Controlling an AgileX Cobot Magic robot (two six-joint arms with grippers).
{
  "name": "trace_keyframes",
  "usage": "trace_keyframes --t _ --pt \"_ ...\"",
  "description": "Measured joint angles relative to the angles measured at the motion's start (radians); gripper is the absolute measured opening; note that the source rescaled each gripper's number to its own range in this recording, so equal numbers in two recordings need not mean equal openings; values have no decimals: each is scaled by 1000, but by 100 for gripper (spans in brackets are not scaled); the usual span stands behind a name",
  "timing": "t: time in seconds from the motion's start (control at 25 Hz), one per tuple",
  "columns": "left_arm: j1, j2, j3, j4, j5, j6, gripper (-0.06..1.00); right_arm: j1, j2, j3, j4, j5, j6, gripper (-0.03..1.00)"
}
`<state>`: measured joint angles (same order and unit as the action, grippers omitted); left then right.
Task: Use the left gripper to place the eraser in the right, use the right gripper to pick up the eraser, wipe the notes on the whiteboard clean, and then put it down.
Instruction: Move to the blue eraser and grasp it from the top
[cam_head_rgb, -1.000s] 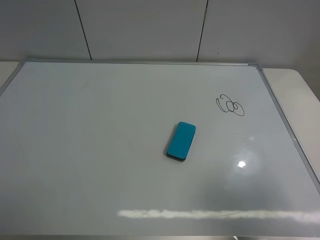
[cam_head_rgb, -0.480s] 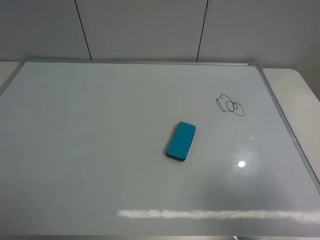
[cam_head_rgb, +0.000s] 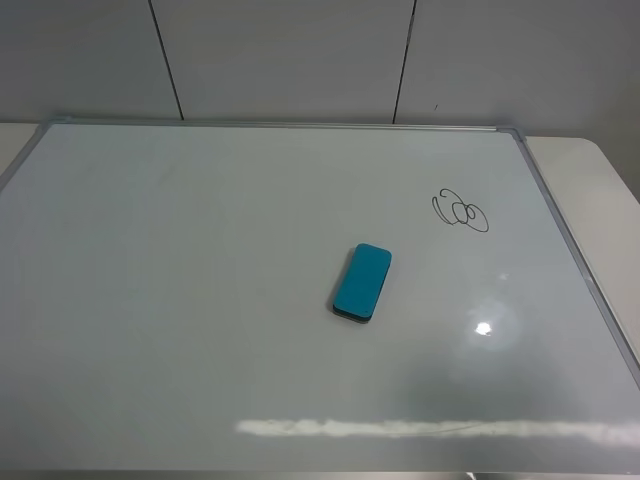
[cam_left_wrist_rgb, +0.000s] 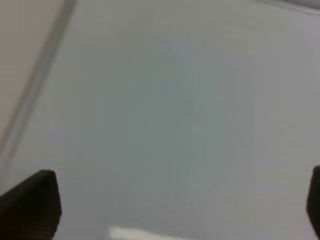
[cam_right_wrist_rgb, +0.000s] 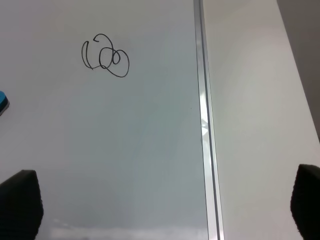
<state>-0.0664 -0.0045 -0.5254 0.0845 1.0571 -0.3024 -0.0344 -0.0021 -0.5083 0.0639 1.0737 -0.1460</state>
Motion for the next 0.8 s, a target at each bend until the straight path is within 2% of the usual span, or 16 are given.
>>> trace_keyframes --t 0.08,0.2,0.68,0.8 --pt "58 -1 0 20 -8 45 100 0 0 0 0 0 0 100" --pt "83 -1 0 40 -11 82 100 0 0 0 0 0 0 100" --pt "84 -1 12 27 7 97 100 0 0 0 0 0 0 100" --pt "63 -1 12 25 7 97 100 0 0 0 0 0 0 100"
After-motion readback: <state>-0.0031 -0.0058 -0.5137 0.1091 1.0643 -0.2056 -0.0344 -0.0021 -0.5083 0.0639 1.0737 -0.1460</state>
